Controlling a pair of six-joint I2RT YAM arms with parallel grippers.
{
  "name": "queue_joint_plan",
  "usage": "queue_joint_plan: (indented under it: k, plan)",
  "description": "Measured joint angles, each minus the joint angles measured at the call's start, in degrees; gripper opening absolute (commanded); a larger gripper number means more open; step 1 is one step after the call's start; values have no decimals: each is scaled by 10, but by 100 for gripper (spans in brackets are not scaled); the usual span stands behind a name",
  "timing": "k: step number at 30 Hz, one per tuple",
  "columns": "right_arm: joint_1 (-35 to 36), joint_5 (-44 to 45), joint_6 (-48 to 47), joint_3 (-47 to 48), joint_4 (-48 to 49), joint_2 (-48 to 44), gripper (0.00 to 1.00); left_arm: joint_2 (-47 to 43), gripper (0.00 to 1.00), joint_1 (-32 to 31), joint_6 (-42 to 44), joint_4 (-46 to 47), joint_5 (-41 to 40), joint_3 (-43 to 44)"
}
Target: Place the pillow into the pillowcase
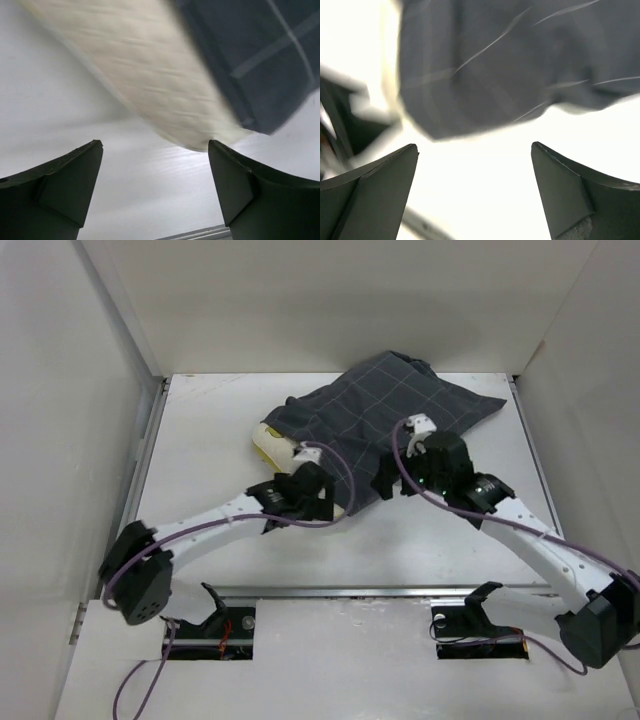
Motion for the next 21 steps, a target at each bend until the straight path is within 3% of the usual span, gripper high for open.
queue_joint_plan:
  k: [6,12,13,14,15,17,18,19,21]
  plan:
    - [153,28,-22,-25,1,22,92,-120,83,122,0,71,61,-97]
    - [188,70,-32,-14,36,131,84,-69,71,176,2,183,162,-121]
    - [188,78,-34,-8,37,151,82,-55,68,183,1,203,181,-122]
    - [188,87,-37,-1,40,172,79,-41,59,189,0,221,200,-122]
    - [188,94,-41,6,44,191,72,-28,54,197,-3,241,221,-122]
    - [188,107,-51,23,49,225,43,-1,44,208,-7,280,259,-122]
    - [188,116,-53,33,50,238,34,11,39,211,-9,298,275,-122]
    - [188,126,-54,43,50,249,21,21,26,213,-10,312,287,-122]
    - [188,142,-54,55,49,261,9,41,9,219,-12,342,312,-122]
